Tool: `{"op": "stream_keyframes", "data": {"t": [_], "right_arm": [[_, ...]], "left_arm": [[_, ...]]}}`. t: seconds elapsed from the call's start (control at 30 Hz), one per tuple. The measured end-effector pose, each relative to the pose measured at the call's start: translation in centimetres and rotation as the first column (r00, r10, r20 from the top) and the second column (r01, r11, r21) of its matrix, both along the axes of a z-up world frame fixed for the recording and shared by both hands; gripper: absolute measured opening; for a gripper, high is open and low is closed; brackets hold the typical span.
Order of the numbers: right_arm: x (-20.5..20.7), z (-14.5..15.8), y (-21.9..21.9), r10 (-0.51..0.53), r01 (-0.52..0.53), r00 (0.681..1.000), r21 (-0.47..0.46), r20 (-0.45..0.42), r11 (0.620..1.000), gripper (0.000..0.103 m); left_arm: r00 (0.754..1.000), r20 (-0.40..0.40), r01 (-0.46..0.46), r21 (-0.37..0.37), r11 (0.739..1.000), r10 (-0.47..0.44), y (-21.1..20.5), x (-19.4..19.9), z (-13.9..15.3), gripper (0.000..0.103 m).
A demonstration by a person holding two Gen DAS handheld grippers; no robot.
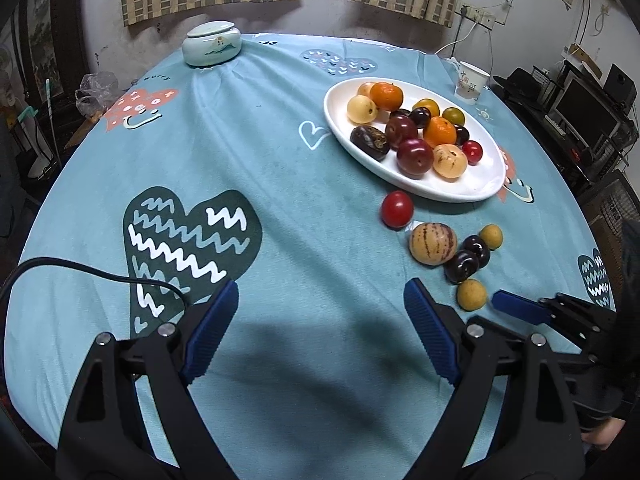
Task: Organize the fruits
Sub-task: 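Move both open tools back toward the remaining fruit cluster, then grasp a small yellow fruit with the right tool while the left tool grasps a dark plum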
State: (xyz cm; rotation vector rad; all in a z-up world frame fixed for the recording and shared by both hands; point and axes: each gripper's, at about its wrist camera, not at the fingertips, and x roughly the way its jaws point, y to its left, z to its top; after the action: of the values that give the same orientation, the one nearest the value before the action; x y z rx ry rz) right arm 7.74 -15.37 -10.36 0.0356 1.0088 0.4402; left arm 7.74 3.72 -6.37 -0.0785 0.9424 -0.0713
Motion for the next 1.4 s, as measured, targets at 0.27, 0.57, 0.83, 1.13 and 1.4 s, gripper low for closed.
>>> {"op": "stream_keyframes", "data": {"t": [0.27,0.57,0.83,1.13,1.4], "right_arm": [[0.2,-0.3,-0.3,-0.038,0.039,0.999,-0.049,0.03,0.998,0.027],[-2.5,0.8,-5.5,-0.163,0.171,0.983,-0.1,0.086,0.98,0.028],[-3.0,1.0,-9.0,-0.216,0.223,0.972,-0.072,0.094,0.972,0.028],[-3.2,1.0,-10.9,-0.246,0.251,0.965,-0.04,0.088,0.967,0.028],[-3.1,1.5,-10.3,-0.233,0.236,0.969,-0.021,0.081,0.972,0.027]], "left_arm": [[0.999,-0.036,0.031,0.014,0.999,-0.03,-1.0,0.3,-1.0,0.087],[0.982,-0.068,0.177,0.035,0.984,-0.174,-7.7,0.0,-2.4,0.087],[0.971,-0.109,0.214,0.027,0.976,-0.21,-11.7,1.7,-4.3,0.086],[0.979,-0.1,0.18,0.029,0.983,-0.176,-12.8,3.4,-5.4,0.061],[0.975,-0.076,0.212,0.027,0.977,-0.21,-12.8,3.0,-4.9,0.031]]}}
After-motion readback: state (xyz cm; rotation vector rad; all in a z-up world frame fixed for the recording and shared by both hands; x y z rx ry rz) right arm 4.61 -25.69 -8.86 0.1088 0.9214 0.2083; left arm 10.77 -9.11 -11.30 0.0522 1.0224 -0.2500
